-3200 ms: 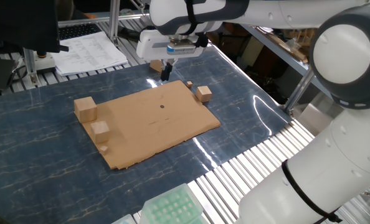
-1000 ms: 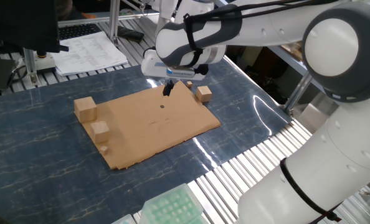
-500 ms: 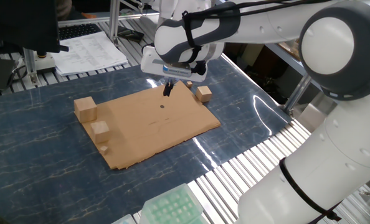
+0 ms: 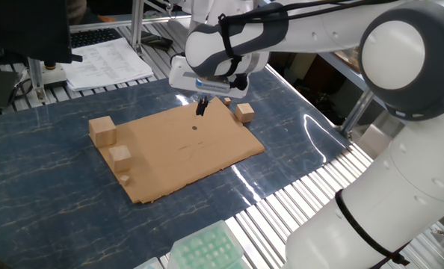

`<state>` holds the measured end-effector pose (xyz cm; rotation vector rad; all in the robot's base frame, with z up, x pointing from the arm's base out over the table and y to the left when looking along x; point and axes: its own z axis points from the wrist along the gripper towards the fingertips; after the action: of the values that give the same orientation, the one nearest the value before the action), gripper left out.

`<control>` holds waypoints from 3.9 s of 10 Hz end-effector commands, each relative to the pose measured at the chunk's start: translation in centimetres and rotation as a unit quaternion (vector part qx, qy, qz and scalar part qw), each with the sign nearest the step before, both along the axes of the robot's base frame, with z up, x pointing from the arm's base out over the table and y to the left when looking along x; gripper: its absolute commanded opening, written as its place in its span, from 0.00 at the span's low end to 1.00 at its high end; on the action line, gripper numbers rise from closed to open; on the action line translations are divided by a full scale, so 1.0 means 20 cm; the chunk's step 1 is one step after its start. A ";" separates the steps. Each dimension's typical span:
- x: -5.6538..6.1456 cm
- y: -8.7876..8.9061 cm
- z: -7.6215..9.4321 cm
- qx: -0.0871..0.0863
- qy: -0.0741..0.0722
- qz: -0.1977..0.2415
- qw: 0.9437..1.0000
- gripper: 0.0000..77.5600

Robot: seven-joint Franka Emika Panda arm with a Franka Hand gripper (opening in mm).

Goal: Grab the block and place it at the designated location

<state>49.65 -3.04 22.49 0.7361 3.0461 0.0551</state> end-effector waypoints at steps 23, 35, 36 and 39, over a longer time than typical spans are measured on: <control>0.17 -0.74 -0.20 -0.004 -0.027 0.094 0.995 0.00; 0.16 -0.76 -0.21 -0.001 -0.019 0.001 1.000 0.00; 0.16 -0.80 -0.21 -0.002 -0.022 0.014 1.000 0.00; 0.18 -0.88 -0.23 -0.008 -0.023 0.039 0.999 0.00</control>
<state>52.98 -19.86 18.06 0.6500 3.0267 0.0606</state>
